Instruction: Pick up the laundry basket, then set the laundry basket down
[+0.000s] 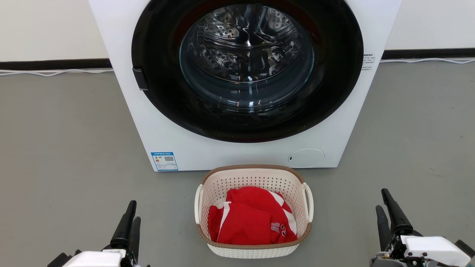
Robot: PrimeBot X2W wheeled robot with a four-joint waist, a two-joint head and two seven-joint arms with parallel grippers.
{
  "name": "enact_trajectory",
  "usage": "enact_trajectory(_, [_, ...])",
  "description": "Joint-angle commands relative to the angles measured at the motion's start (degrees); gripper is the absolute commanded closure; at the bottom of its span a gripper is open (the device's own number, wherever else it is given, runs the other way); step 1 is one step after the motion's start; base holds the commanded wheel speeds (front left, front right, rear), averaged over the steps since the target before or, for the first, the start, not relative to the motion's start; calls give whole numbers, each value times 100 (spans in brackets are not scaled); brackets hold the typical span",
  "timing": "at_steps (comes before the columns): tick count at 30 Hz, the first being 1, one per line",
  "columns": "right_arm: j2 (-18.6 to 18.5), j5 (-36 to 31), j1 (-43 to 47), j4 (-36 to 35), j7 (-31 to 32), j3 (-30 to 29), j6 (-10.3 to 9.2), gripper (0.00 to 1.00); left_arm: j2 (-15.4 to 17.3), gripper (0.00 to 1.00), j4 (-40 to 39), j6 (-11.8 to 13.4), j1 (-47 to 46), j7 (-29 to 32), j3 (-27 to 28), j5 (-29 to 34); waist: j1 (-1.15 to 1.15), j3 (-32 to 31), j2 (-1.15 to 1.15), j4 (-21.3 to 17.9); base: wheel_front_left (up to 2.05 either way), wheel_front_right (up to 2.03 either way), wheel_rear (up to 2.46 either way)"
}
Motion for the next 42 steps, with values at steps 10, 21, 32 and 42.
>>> enact_trajectory(10, [-96,-939,-110,-293,-237,93,25,0,46,0,-131,-24,-164,-190,-25,651,-1,1,0,-10,0,0,0])
enact_trajectory(21, [-166,-2200,-87,-394,-422,221,33,0,54,0,-130,-25,-146,-375,-50,1551,-1,-3,0,-28,0,0,0])
enact_trajectory(32, [-205,-3266,-80,-416,-607,295,42,0,62,0,-103,2,-136,-560,-96,2484,-1,-8,0,-49,0,0,0])
enact_trajectory(42, [-252,-4077,-79,-385,-775,388,49,0,69,0,-108,49,-135,-728,-90,3349,-1,-13,0,-59,0,0,0])
